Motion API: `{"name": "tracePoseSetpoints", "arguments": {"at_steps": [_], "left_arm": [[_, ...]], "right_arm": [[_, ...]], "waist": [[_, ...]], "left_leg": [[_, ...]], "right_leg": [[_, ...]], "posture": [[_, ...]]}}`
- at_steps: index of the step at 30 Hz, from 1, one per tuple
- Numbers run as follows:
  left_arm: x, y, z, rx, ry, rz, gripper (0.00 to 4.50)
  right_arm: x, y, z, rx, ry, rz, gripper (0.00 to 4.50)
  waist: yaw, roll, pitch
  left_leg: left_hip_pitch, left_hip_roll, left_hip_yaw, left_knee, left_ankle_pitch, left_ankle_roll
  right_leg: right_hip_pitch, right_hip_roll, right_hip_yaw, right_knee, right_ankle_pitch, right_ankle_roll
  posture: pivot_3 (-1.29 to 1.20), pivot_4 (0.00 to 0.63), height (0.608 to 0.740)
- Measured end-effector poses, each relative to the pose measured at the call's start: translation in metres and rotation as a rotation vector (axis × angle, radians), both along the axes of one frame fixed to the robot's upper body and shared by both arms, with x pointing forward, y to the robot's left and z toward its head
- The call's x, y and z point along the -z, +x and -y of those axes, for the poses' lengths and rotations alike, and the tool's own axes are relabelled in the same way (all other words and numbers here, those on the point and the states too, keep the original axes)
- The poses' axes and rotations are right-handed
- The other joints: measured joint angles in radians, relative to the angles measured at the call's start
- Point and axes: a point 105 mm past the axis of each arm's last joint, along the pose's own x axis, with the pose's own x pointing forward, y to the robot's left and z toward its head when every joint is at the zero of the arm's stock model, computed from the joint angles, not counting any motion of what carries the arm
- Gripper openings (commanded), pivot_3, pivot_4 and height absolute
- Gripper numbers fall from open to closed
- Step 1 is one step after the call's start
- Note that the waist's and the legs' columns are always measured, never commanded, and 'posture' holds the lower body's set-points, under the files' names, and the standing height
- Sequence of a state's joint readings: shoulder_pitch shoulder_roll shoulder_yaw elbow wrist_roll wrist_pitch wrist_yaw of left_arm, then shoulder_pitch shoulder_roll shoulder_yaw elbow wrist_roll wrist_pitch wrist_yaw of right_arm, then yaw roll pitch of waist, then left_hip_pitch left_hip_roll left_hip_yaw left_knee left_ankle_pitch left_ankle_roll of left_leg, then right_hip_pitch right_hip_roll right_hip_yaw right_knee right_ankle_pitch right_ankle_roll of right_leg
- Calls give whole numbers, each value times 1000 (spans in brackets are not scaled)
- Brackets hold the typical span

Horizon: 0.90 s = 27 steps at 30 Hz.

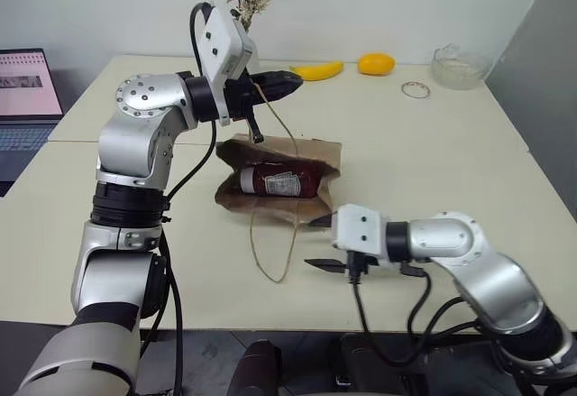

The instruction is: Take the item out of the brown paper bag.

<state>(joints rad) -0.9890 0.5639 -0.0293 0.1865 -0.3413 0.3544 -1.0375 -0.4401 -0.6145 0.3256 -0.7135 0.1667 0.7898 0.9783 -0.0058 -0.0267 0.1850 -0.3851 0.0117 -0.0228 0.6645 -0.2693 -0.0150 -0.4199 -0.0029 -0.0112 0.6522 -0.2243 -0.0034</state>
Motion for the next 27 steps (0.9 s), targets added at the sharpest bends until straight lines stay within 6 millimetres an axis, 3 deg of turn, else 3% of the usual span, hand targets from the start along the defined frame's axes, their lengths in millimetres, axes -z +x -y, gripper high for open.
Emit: {"name": "tracePoseSetpoints", "arguments": {"at_steps": [4, 7, 16, 21, 24, 26, 27], "left_arm": [[-2, -4, 3, 18, -6, -11, 0], [-4, -5, 3, 28, -27, -25, 0], [-9, -6, 4, 31, -42, -15, 0], [-13, -6, 4, 31, -43, -2, 0], [-12, -5, 4, 25, -40, -2, 0], [-12, -4, 4, 25, -40, 0, 0], [-13, -5, 4, 26, -41, 6, 0]], "right_arm": [[-32, 5, 5, 2, 93, 6, 2929], [-53, 19, -19, 37, 197, 80, 2929], [-30, 39, -74, 89, 126, 140, 2929], [-8, 62, -94, 111, -75, 329, 2929], [2, 73, -99, 120, -147, 402, 3552], [3, 81, -102, 126, -180, 463, 4207], [3, 84, -104, 129, -190, 491, 4207]], "waist": [[-3, 0, 0], [-15, 0, 0], [-22, 0, 0], [-21, 0, 0], [-21, 0, 0], [-22, 0, 0], [-22, 0, 0]], "left_leg": [[1, 0, 0, 0, 0, 0], [2, 1, 0, 0, 0, 0], [1, 0, 1, 0, 0, 0], [1, 0, 1, 0, 0, 0], [1, 0, 1, 0, 0, 0], [0, 0, 1, 0, 0, 0], [0, 0, 0, 0, 0, 0]], "right_leg": [[0, 0, 1, 1, 0, 0], [-1, 0, 1, 5, -1, -1], [-3, 0, 1, 7, -1, -2], [-2, 0, 1, 7, -1, -2], [-3, 0, 1, 7, -1, -2], [-4, 0, 1, 7, -1, -2], [-4, 0, 1, 7, -1, -2]], "posture": [[0, 150, 740], [0, 150, 740], [0, 150, 740], [0, 150, 740], [0, 150, 740], [0, 150, 740], [0, 150, 740]]}}
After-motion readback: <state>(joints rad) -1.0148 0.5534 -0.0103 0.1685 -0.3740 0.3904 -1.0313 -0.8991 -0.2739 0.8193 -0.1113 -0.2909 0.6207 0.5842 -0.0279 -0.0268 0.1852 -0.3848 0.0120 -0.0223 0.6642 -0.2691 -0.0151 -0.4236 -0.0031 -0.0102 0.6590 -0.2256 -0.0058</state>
